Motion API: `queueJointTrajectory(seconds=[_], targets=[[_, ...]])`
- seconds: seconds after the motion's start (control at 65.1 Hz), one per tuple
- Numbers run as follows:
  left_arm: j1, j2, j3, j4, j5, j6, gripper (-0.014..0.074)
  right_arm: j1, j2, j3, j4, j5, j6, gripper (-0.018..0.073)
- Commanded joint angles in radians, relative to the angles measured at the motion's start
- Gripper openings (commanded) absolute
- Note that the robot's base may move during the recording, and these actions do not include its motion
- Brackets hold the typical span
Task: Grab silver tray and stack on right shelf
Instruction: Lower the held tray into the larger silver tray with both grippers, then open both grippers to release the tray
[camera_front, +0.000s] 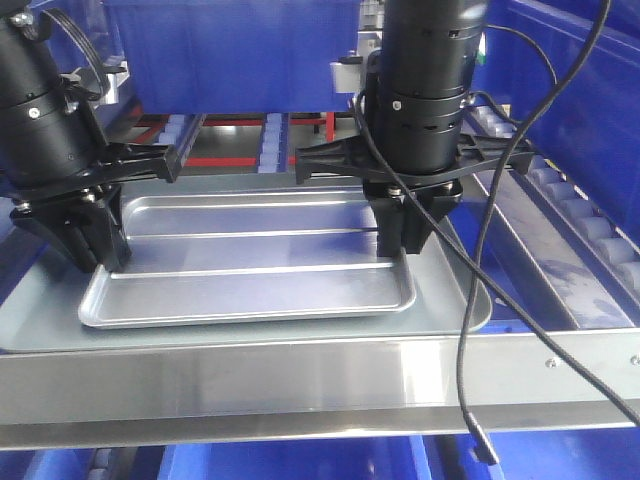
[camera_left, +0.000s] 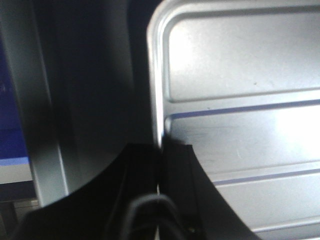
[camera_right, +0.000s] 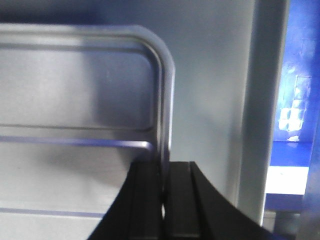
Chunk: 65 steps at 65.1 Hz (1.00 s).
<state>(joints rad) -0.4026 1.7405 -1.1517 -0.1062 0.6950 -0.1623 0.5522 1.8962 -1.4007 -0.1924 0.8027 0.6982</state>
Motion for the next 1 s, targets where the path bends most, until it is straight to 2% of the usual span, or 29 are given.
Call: queueJointTrajectory(seconds=[0.0,0.138,0.215,0.307,0.415,0.491,0.522,0.599,0.66,0.737,0.799,0.983], targets=[[-0.024,-0.043,-0.033,-0.092,-0.037,0.038,-0.0100,0.015,-0.053,-0.050,0.049,-0.155,-0.012,0.0060],[-0.024,-0.043,-0.033,-0.093,-0.048,0.038,-0.0100,0.015,-0.053,-0.050,0.049,-0.154,-0.012,0.0063],[-0.024,-0.043,-0.033,-0.093,-0.042,0.038,-0.0099,0.015,-0.053,-0.050,0.049,-0.148,-0.012,0.0109],[-0.024,-0.043,-0.033,-0.089,-0.043,0.038,-0.0099,0.015,-0.053,-0.054,0.049,-0.134,-0.012,0.0225],[-0.024,-0.043,-0.033,-0.070,-0.040,0.038,-0.0096,0.015,-0.053,-0.055,0.049,-0.132,-0.012,0.0421],[-0.024,-0.043,-0.033,-0.049,-0.028,0.038,-0.0078,0.015,-0.053,-0.055,0.049,-0.126,-0.012,0.0505],[-0.024,-0.043,-0.033,-0.036,-0.020,0.038,-0.0041,0.015,-0.053,-0.055,0.049,-0.121,-0.012,0.0527],[-0.020,-0.043,-0.033,-0.025,-0.019,0.038,0.0116,0.015,-0.053,-0.055,0.049,-0.111,-0.012,0.0536],[-0.013,-0.043,-0.033,-0.027,-0.039,0.038,0.0279,0.015,-0.053,-0.055,0.049,-0.105,-0.012,0.0530],[-0.001,-0.043,-0.033,-0.031,-0.037,0.038,0.0403,0.012,-0.053,-0.055,0.040,-0.100,-0.012,0.0529],[0.009,-0.043,-0.033,-0.025,-0.028,0.038,0.0440,0.005,-0.053,-0.055,0.036,-0.090,-0.012,0.0529],[0.044,-0.043,-0.033,-0.029,-0.010,0.038,0.0430,-0.024,-0.053,-0.055,0.034,-0.078,-0.012,0.0529]])
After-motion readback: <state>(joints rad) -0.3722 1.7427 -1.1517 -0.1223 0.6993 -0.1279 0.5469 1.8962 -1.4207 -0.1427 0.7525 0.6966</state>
